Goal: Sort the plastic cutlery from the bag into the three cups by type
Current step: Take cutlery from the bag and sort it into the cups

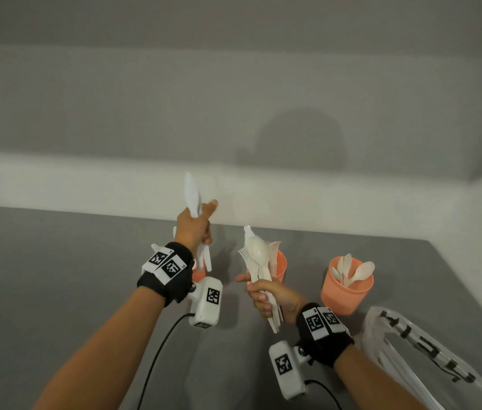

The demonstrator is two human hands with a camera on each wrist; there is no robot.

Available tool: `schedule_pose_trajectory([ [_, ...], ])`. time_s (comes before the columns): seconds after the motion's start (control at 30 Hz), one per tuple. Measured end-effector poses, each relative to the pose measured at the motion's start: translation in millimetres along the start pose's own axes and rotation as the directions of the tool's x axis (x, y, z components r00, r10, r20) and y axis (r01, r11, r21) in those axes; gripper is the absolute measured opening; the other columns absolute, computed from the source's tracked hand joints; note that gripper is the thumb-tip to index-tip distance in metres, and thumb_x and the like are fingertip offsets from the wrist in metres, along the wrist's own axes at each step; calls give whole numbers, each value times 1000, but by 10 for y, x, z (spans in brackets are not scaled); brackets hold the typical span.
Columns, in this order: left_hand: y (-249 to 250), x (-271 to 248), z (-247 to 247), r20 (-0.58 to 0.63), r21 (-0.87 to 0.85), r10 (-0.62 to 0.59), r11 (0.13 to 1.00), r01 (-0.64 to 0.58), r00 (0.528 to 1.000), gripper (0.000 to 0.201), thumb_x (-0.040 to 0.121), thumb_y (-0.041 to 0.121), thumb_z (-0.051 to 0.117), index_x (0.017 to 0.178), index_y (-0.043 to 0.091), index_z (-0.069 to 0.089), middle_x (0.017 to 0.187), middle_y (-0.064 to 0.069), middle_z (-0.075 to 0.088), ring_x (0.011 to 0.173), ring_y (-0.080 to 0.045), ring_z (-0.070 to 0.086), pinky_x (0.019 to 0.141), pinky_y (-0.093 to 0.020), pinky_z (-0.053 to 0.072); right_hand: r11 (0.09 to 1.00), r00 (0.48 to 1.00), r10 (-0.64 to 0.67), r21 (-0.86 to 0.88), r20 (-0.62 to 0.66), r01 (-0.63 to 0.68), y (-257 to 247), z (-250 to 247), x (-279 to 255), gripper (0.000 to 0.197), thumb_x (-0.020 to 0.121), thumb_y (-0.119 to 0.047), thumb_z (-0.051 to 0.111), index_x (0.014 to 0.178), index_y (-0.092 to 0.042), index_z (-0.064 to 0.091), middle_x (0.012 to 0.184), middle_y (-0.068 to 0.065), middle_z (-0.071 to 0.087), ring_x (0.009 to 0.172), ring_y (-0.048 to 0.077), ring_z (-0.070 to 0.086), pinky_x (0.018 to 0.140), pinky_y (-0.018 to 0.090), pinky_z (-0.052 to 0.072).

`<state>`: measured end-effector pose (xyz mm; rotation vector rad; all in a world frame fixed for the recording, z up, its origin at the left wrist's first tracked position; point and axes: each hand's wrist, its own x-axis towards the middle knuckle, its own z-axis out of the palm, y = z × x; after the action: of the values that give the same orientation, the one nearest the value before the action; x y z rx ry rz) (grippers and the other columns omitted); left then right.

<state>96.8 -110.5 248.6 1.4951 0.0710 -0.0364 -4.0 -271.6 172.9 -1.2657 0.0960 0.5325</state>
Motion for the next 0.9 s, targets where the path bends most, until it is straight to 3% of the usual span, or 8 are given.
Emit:
schedule_pose_trajectory([
  [0.1,-139,-112,43,189,138,-131,985,106,973,26,83,30,68,77,12,51,39,8,28,31,-7,25,34,-17,27,996,998,-6,85,69,0,-2,6,4,27,91,-9,39,111,-15,56,44,-9,39,31,1,32,34,12,29],
  [0.17,-195,-188,93,235,202,-154,974,107,960,25,82,32,68,79,11,57,38,8,28,32,-8,25,35,-18,27,995,994,-4,98,114,-7,-9,19,9,32,85,-13,42,114,-15,55,45,-9,40,31,1,33,34,12,29],
  [0.3,-219,-235,175,239,239,-135,968,76,962,32,85,25,66,61,15,47,39,5,31,30,-7,26,36,-19,26,994,988,25,99,153,-40,-10,36,14,33,82,-21,47,114,-17,55,46,-8,42,32,1,34,34,12,29],
  [0.4,-183,-211,205,194,266,-108,962,54,975,27,89,19,59,66,14,46,51,1,38,31,-6,29,37,-18,29,993,994,12,119,109,-25,-6,25,5,27,88,-27,51,112,-17,55,47,-8,42,33,1,35,35,13,30],
  [0.53,-165,-169,209,98,200,-56,979,35,994,26,94,23,49,71,13,43,59,-2,35,37,-7,29,37,-18,29,990,999,-1,139,39,-4,-32,24,2,30,86,-38,48,106,-18,59,48,-7,43,33,2,35,33,12,28],
  [0.63,-213,-175,216,92,169,-80,984,64,993,23,93,26,52,76,11,47,62,-2,39,43,-11,32,40,-19,31,994,1000,-11,106,28,8,-45,31,4,28,90,-36,46,108,-19,58,48,-7,42,33,2,35,33,12,28],
  [0.77,-296,-178,176,149,169,-120,981,94,982,21,86,24,64,76,11,51,59,-2,43,41,-9,35,39,-18,32,999,1000,2,52,17,-3,-54,27,12,25,96,-30,41,113,-19,55,47,-8,41,33,2,34,33,13,29],
  [0.9,-294,-149,152,161,205,-91,977,57,983,24,90,23,58,71,11,51,60,-4,47,46,-11,37,39,-17,33,999,1000,15,29,22,-15,-57,34,14,23,97,-28,42,112,-20,56,49,-8,40,34,2,33,34,13,29],
])
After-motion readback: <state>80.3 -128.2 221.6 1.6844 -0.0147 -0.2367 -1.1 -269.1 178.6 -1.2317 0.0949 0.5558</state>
